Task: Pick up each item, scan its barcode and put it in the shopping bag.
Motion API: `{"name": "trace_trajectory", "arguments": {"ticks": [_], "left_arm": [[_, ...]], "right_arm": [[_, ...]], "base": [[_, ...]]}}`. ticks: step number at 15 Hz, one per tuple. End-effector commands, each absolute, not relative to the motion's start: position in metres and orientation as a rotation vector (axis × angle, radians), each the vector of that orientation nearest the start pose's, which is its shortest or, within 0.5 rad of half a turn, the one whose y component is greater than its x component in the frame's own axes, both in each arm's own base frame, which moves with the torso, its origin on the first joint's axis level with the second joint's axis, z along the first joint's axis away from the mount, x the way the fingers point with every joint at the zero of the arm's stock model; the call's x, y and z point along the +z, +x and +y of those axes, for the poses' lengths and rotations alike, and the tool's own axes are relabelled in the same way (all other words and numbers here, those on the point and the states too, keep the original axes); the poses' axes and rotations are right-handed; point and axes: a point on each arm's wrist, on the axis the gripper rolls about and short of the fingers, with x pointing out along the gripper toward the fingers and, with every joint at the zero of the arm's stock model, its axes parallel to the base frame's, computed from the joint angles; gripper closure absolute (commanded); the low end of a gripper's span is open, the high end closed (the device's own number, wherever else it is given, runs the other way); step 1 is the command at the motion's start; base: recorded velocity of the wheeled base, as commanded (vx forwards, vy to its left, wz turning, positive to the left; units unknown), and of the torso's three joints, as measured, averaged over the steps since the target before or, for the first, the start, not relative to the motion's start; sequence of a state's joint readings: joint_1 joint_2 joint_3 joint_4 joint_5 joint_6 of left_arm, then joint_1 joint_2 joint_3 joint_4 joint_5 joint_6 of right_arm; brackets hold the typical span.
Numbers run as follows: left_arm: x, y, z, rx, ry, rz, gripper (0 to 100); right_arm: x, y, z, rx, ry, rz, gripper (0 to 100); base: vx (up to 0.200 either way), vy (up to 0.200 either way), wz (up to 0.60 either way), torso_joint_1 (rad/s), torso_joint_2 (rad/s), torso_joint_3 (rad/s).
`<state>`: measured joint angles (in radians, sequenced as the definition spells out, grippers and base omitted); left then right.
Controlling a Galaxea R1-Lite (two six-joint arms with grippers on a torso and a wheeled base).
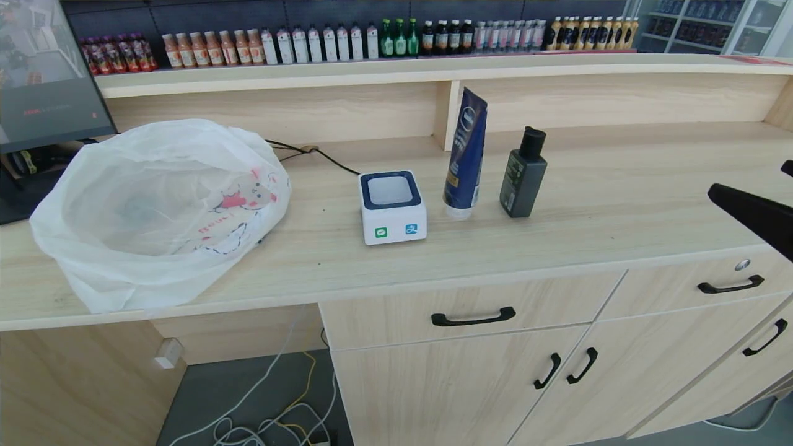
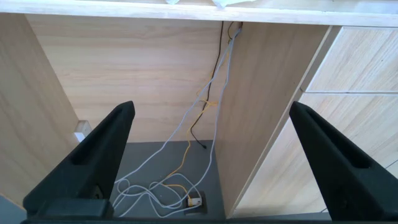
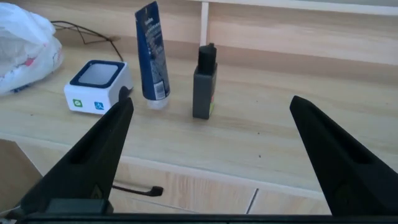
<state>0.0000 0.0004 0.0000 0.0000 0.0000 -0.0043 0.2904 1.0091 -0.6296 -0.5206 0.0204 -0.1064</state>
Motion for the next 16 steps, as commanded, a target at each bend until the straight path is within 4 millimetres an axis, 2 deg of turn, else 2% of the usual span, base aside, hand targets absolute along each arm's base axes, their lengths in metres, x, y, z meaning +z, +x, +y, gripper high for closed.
{"name": "trace_trajectory", "arguments": {"ticks": [1,2,4,6,8,10,12,16], "left_arm": [[0.075,-0.023,0.0,0.0,-0.005,0.0,0],[0.075,-0.023,0.0,0.0,-0.005,0.0,0],[0.075,-0.023,0.0,0.0,-0.005,0.0,0],[0.075,-0.023,0.0,0.002,-0.005,0.0,0],[0.075,-0.023,0.0,0.0,-0.005,0.0,0],[0.075,-0.023,0.0,0.002,-0.005,0.0,0],[0.075,-0.023,0.0,0.002,-0.005,0.0,0],[0.075,-0.023,0.0,0.002,-0.005,0.0,0]], "right_arm": [[0.283,0.157,0.07,0.336,-0.056,-0.175,0],[0.28,0.165,0.084,0.362,-0.049,-0.171,0],[0.268,0.183,0.096,0.358,-0.082,-0.144,0],[0.271,0.199,0.112,0.378,-0.063,-0.199,0],[0.265,0.216,0.126,0.365,-0.044,-0.236,0],[0.261,0.216,0.14,0.364,-0.019,-0.235,0],[0.269,0.224,0.152,0.366,0.001,-0.262,0],[0.263,0.233,0.163,0.381,0.008,-0.279,0]], "base": [[0.0,0.0,0.0,0.0,0.0,0.0],[0.0,0.0,0.0,0.0,0.0,0.0],[0.0,0.0,0.0,0.0,0.0,0.0],[0.0,0.0,0.0,0.0,0.0,0.0],[0.0,0.0,0.0,0.0,0.0,0.0],[0.0,0.0,0.0,0.0,0.0,0.0],[0.0,0.0,0.0,0.0,0.0,0.0],[0.0,0.0,0.0,0.0,0.0,0.0]]}}
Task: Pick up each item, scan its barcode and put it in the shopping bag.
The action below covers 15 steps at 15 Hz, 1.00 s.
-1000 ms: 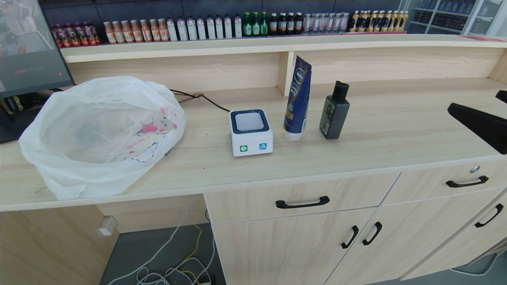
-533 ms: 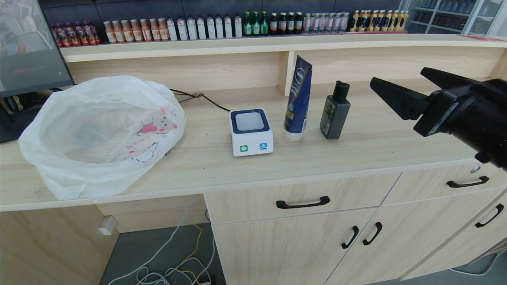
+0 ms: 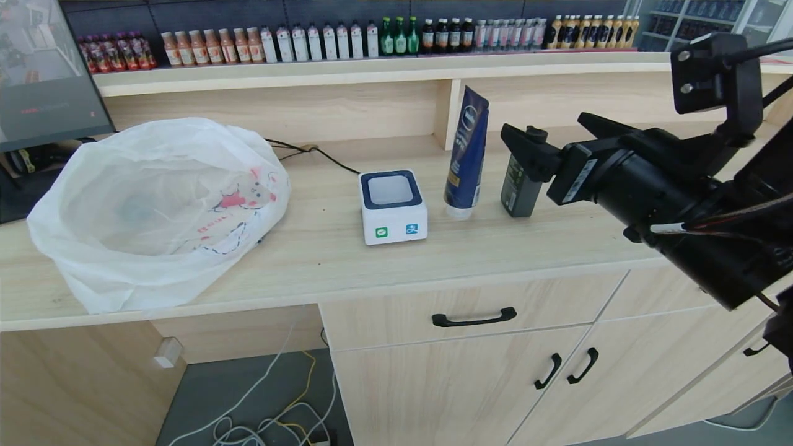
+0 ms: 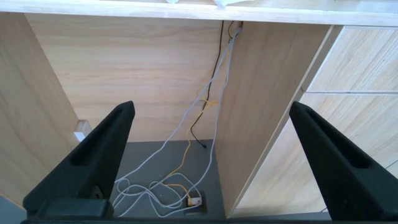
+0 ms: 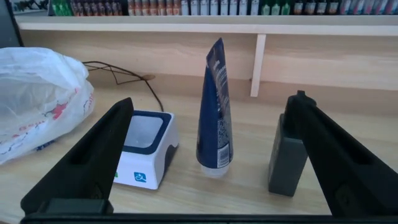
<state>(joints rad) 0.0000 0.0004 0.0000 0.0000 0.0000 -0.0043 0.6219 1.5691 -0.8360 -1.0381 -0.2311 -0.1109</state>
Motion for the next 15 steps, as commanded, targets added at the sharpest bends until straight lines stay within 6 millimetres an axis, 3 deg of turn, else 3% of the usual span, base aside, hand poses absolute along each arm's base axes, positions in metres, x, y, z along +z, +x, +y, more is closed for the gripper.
{"name": "trace_trajectory", "arguments": {"ticks": [1,7,15], "left_arm": [[0.075,-0.023,0.0,0.002,-0.005,0.0,0],[0.075,-0.023,0.0,0.002,-0.005,0.0,0],[0.075,-0.023,0.0,0.0,-0.005,0.0,0]], "right_arm": [[0.262,0.233,0.165,0.388,0.01,-0.283,0],[0.252,0.246,0.18,0.405,-0.006,-0.267,0],[0.243,0.285,0.208,0.37,0.0,-0.27,0]], "base": [[0.0,0.0,0.0,0.0,0.0,0.0],[0.0,0.0,0.0,0.0,0.0,0.0],[0.0,0.0,0.0,0.0,0.0,0.0]]}}
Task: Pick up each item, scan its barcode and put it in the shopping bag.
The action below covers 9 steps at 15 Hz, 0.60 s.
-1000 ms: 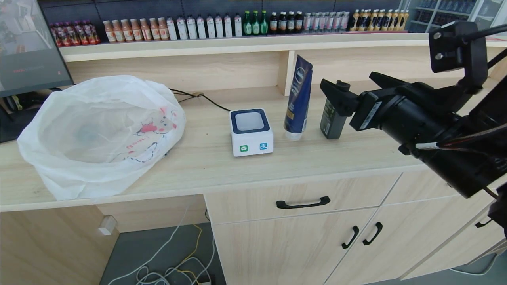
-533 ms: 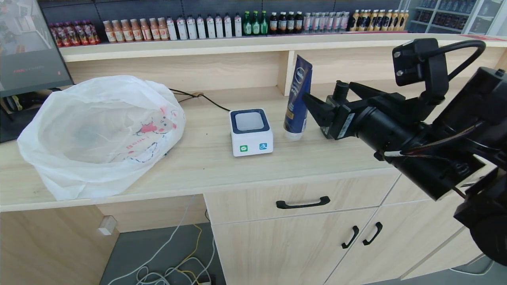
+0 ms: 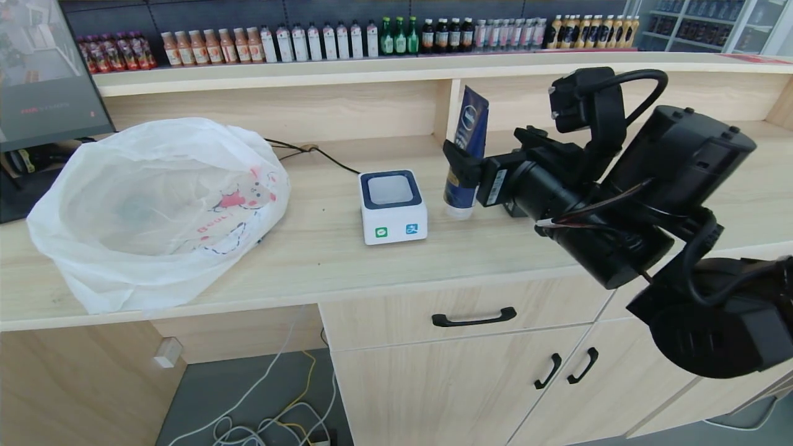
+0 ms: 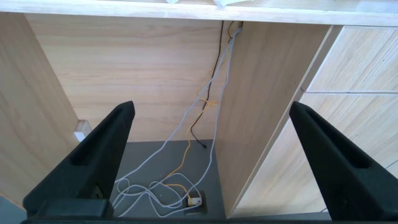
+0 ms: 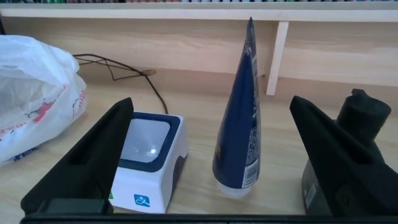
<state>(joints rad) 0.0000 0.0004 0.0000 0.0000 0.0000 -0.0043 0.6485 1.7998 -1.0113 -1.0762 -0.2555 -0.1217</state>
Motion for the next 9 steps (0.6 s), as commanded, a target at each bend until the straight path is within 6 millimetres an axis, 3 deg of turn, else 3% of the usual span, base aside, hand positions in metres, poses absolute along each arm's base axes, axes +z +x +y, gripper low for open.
{"name": "trace_trajectory", "arguments": {"ticks": [1,4,9], "left_arm": [[0.075,-0.023,0.0,0.0,-0.005,0.0,0],[0.075,-0.023,0.0,0.0,-0.005,0.0,0],[0.075,-0.023,0.0,0.002,-0.005,0.0,0]], "right_arm": [[0.24,0.292,0.213,0.37,-0.001,-0.269,0],[0.239,0.305,0.226,0.332,0.016,-0.28,0],[0.24,0.308,0.221,0.3,0.018,-0.282,0]], "base": [[0.0,0.0,0.0,0.0,0.0,0.0],[0.0,0.0,0.0,0.0,0.0,0.0],[0.0,0.0,0.0,0.0,0.0,0.0]]}}
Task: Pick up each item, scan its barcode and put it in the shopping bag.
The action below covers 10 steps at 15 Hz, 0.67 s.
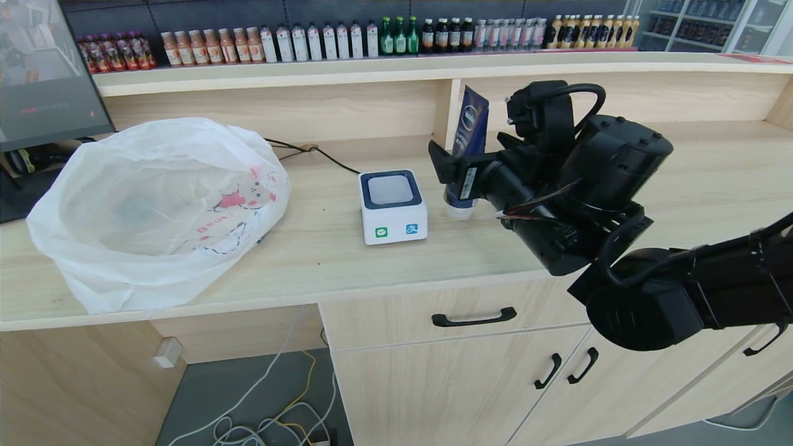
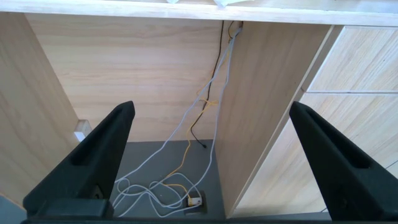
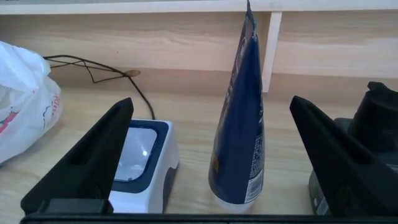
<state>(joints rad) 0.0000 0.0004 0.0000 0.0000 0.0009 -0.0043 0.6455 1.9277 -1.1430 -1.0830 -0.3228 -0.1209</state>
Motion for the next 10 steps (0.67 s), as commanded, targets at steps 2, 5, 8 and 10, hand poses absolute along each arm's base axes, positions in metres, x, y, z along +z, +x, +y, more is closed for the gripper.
{"name": "trace_trajectory", "arguments": {"ticks": [2,5,8,10], "left_arm": [[0.075,-0.023,0.0,0.002,-0.005,0.0,0],[0.075,-0.023,0.0,0.0,-0.005,0.0,0],[0.075,-0.023,0.0,0.002,-0.005,0.0,0],[0.075,-0.023,0.0,0.0,-0.005,0.0,0]], "right_arm": [[0.242,0.311,0.221,0.29,0.022,-0.289,0],[0.237,0.322,0.213,0.25,0.015,-0.279,0],[0.239,0.327,0.21,0.236,0.019,-0.29,0],[0.24,0.33,0.212,0.235,0.024,-0.296,0]], "base": [[0.0,0.0,0.0,0.0,0.0,0.0],[0.0,0.0,0.0,0.0,0.0,0.0],[0.0,0.0,0.0,0.0,0.0,0.0],[0.0,0.0,0.0,0.0,0.0,0.0]]}}
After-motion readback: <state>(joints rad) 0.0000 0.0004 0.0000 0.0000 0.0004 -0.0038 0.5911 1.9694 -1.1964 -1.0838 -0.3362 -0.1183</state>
